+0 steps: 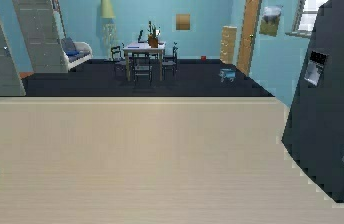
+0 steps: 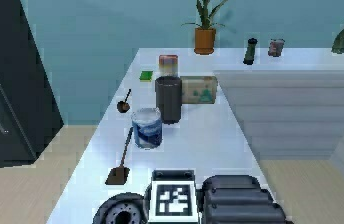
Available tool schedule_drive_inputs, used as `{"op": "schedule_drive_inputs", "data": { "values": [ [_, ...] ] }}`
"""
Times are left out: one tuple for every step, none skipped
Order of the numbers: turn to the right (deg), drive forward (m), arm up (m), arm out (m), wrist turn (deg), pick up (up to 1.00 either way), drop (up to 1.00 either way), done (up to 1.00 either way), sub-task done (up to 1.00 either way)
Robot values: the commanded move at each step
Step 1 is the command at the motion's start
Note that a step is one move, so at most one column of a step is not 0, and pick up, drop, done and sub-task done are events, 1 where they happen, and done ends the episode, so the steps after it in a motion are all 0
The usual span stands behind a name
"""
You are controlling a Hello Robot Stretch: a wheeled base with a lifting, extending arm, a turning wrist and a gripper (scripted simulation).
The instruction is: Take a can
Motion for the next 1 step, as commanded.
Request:
{"op": "schedule_drive_inputs", "data": {
  "values": [
    [0.0,0.0,0.0,0.28,0.0,0.0,0.0,0.0,0.0]
  ]
}}
